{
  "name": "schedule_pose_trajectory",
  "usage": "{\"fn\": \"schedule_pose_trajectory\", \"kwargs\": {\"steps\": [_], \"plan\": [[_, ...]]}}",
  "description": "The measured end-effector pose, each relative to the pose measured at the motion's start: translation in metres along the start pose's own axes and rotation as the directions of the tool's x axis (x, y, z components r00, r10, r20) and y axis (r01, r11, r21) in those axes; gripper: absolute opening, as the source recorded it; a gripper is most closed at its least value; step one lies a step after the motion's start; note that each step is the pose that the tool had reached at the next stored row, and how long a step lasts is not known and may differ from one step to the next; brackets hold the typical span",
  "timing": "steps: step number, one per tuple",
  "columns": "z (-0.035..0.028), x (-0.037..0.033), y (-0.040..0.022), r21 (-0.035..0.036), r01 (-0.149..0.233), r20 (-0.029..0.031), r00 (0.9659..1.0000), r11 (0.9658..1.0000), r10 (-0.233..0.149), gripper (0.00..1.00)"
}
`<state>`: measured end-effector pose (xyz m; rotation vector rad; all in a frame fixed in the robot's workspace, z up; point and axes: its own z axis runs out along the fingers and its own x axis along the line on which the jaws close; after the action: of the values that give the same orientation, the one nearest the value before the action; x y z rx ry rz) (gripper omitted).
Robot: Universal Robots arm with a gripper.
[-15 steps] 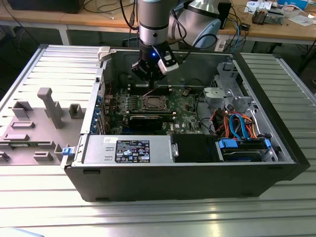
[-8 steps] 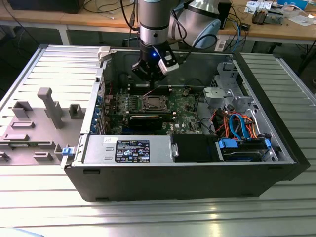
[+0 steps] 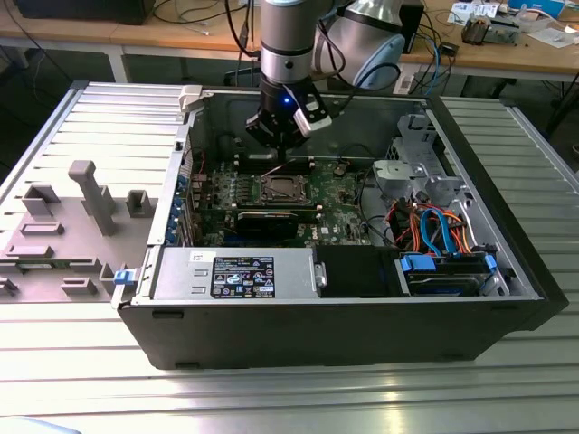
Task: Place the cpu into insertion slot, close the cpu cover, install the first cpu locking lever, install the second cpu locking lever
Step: 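Install the first cpu locking lever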
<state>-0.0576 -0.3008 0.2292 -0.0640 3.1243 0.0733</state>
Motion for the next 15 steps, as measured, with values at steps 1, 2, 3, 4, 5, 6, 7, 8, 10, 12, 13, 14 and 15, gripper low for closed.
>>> {"fn": "schedule_pose_trajectory", "kwargs": {"steps": [1,2,3,4,5,6,7,8,10,12,13,14,15], "plan": [[0.0005,-0.0005,0.0000,0.0000,0.000,0.0000,1.0000,1.0000,0.000,0.11],[0.0021,-0.0019,-0.0002,0.0001,0.000,-0.0001,1.0000,1.0000,0.000,0.11],[0.0029,-0.0025,-0.0002,0.0000,0.000,0.0000,1.0000,1.0000,0.000,0.11],[0.0035,-0.0029,-0.0003,0.0000,0.000,0.0000,1.0000,1.0000,0.000,0.11],[0.0049,-0.0042,-0.0004,0.0001,0.000,0.0000,1.0000,1.0000,0.000,0.11],[0.0057,-0.0050,-0.0005,0.0001,0.000,0.0000,1.0000,1.0000,0.000,0.11],[0.0063,-0.0056,-0.0005,0.0001,0.000,0.0000,1.0000,1.0000,0.000,0.11],[0.0073,-0.0067,-0.0006,0.0001,0.000,0.0000,1.0000,1.0000,0.000,0.11],[0.0086,-0.0082,-0.0008,0.0002,0.000,-0.0001,1.0000,1.0000,0.000,0.11],[0.0103,-0.0101,-0.0009,0.0001,0.000,-0.0001,1.0000,1.0000,0.000,0.11],[0.0117,-0.0118,-0.0010,0.0001,0.000,0.0000,1.0000,1.0000,0.000,0.11],[0.0128,-0.0134,-0.0012,0.0001,0.000,0.0000,1.0000,1.0000,0.000,0.11],[0.0136,-0.0144,-0.0012,0.0001,0.000,0.0000,1.0000,1.0000,0.000,0.11]]}}
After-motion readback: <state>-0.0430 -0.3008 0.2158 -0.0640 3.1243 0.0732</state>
